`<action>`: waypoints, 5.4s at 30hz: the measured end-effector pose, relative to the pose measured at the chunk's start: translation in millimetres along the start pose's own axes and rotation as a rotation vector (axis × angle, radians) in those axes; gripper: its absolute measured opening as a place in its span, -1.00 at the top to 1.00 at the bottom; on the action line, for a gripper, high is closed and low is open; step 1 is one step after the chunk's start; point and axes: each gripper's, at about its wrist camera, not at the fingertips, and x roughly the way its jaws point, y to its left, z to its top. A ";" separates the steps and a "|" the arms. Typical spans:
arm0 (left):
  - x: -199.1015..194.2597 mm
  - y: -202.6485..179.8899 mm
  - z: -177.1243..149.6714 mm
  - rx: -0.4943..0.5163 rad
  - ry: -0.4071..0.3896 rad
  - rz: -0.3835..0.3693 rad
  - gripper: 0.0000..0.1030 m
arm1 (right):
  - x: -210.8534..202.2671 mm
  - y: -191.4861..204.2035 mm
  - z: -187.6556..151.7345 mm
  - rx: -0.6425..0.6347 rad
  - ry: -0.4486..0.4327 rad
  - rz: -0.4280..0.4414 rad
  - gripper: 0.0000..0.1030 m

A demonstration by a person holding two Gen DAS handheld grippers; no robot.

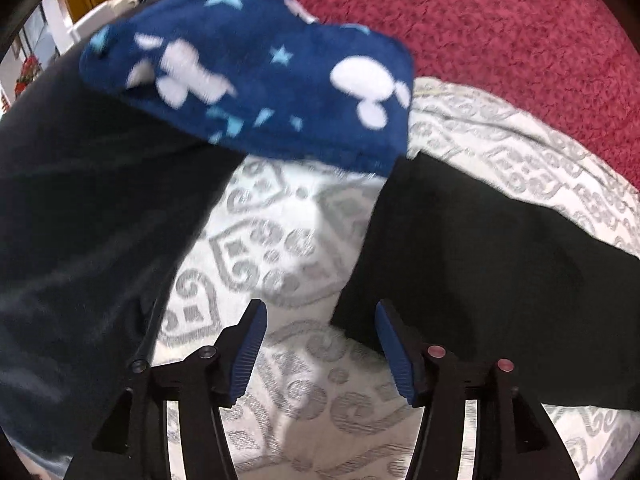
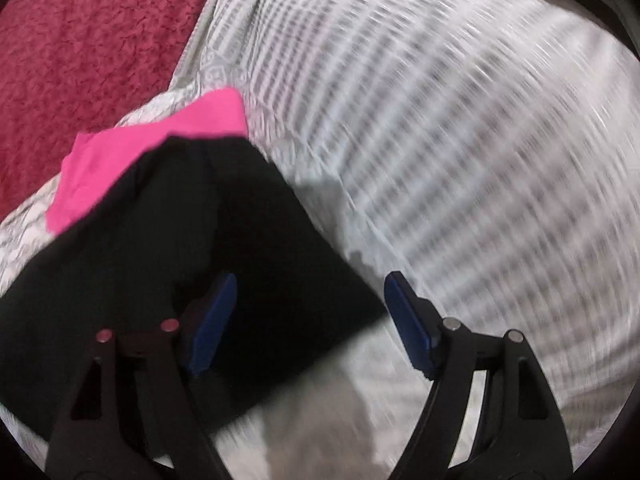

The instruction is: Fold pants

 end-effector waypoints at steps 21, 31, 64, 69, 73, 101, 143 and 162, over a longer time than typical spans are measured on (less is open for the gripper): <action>-14.2 69.2 -3.9 -0.347 -0.119 -0.015 0.95 | -37.9 54.4 -80.5 -0.098 0.065 0.207 -0.49; -3.4 28.2 -47.4 -0.319 0.053 -0.292 0.18 | -46.8 83.1 -87.8 -0.147 0.073 0.259 -0.49; -108.6 -325.3 -161.1 0.588 0.094 -0.793 0.60 | -12.6 3.4 -84.2 0.264 0.115 0.395 -0.49; -108.4 -408.6 -173.7 0.697 0.079 -0.807 0.59 | -30.4 31.6 -99.1 0.042 0.097 0.439 -0.49; -114.2 -434.9 -163.5 0.686 0.028 -0.774 0.59 | -37.1 40.0 -103.6 -0.041 0.036 0.430 -0.49; -129.4 -442.1 -160.6 0.719 0.033 -0.778 0.36 | -44.0 81.0 -135.8 -0.309 -0.015 0.501 -0.49; -149.8 -437.5 -169.7 0.929 -0.211 -0.728 0.28 | -48.0 158.2 -87.1 -0.486 0.110 0.722 0.87; -134.0 -491.1 -165.1 0.935 -0.098 -0.809 0.65 | -21.1 52.9 -50.7 -0.127 0.114 0.619 0.02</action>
